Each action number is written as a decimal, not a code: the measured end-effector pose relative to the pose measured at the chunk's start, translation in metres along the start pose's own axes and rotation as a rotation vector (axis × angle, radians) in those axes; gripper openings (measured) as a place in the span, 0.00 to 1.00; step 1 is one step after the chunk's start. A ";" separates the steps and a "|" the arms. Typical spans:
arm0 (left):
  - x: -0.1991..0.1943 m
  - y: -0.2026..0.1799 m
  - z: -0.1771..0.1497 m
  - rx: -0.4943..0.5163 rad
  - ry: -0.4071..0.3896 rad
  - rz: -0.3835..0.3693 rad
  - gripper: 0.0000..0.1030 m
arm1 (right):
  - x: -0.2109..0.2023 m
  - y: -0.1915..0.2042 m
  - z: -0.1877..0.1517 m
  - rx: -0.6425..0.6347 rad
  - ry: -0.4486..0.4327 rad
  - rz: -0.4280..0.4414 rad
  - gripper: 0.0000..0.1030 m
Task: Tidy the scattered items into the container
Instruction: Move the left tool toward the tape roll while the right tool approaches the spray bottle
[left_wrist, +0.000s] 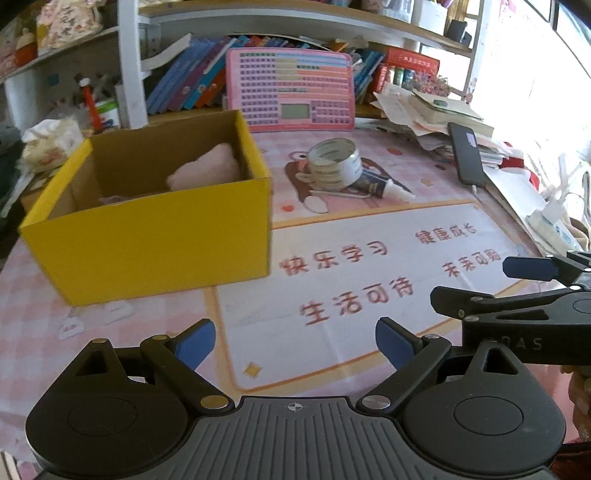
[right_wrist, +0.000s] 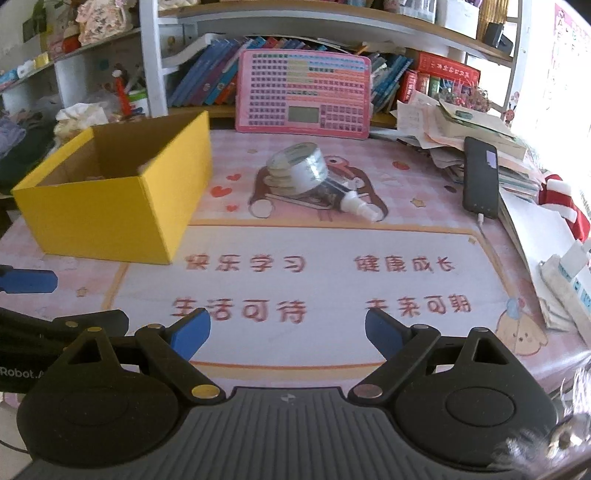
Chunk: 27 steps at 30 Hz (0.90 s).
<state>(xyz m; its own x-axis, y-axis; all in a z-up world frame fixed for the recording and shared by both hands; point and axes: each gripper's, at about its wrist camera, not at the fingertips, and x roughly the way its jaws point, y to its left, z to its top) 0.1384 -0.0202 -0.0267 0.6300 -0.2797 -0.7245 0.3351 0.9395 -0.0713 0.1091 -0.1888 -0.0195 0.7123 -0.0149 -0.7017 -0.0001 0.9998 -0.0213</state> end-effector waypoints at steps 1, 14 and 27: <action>0.005 -0.004 0.003 0.002 0.006 -0.006 0.93 | 0.003 -0.005 0.002 0.003 0.005 0.000 0.89; 0.051 -0.051 0.040 0.000 0.024 -0.003 0.93 | 0.048 -0.068 0.037 -0.006 0.033 0.029 0.89; 0.083 -0.074 0.092 -0.027 0.011 0.075 0.93 | 0.091 -0.125 0.076 0.024 0.001 0.135 0.83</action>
<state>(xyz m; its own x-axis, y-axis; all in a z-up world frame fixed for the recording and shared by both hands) 0.2306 -0.1311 -0.0186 0.6450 -0.2062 -0.7359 0.2680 0.9628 -0.0348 0.2274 -0.3137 -0.0265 0.7065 0.1195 -0.6975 -0.0792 0.9928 0.0898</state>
